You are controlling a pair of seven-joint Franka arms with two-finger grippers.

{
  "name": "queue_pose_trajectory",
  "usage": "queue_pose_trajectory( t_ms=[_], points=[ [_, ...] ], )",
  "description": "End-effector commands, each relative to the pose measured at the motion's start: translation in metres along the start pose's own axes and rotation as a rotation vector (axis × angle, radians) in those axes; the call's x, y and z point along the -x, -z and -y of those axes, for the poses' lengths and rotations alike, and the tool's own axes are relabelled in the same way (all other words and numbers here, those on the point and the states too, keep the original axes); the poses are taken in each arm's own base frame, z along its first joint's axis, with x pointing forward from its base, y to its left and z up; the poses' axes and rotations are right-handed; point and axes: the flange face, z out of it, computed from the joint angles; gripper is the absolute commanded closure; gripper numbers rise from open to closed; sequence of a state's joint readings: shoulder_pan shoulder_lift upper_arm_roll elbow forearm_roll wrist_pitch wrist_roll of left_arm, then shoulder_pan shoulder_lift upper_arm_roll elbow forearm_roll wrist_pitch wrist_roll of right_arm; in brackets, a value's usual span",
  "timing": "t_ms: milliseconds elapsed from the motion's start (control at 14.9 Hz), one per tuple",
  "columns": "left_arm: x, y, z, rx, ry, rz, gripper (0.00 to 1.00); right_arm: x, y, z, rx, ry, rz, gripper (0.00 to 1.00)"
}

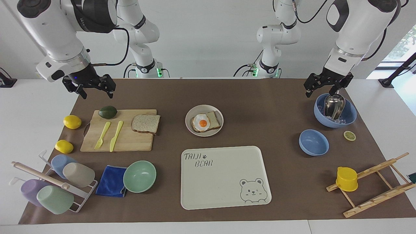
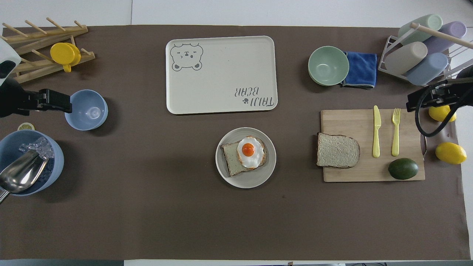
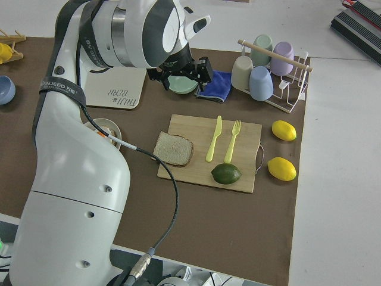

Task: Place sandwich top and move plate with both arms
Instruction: 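Reach the right gripper toward the bread slice on the cutting board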

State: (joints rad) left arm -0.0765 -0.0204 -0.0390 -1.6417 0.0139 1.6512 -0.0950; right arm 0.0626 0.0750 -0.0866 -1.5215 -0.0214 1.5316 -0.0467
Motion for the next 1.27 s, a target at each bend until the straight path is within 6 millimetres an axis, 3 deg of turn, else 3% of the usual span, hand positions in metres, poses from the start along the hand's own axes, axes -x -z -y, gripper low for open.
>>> queue_pose_trajectory(
  t_ms=[0,401,602,736,870,1137,1204],
  points=[
    [0.006,0.004,-0.002,0.001,0.007,-0.002,0.00,-0.001,0.003,0.000,0.016,0.009,-0.001,0.00],
    [0.008,0.004,-0.004,0.001,-0.002,-0.002,0.00,0.001,0.000,0.008,0.020,0.023,0.005,0.00],
    [0.009,0.003,0.003,-0.002,0.011,0.010,0.00,0.019,-0.024,0.008,0.012,0.081,0.055,0.00],
    [0.008,0.002,0.008,-0.001,0.024,0.012,0.00,0.015,-0.036,0.016,0.032,0.131,0.000,0.00],
    [0.008,0.002,0.012,-0.001,0.031,0.012,0.00,0.008,-0.055,0.051,0.139,0.177,0.031,0.00],
    [0.008,0.003,0.012,-0.002,0.030,0.010,0.00,-0.016,-0.130,0.127,0.315,0.096,0.105,0.00],
    [0.008,0.003,0.012,-0.002,0.028,0.010,0.00,-0.017,-0.143,0.131,0.349,0.066,0.111,0.00]
  ],
)
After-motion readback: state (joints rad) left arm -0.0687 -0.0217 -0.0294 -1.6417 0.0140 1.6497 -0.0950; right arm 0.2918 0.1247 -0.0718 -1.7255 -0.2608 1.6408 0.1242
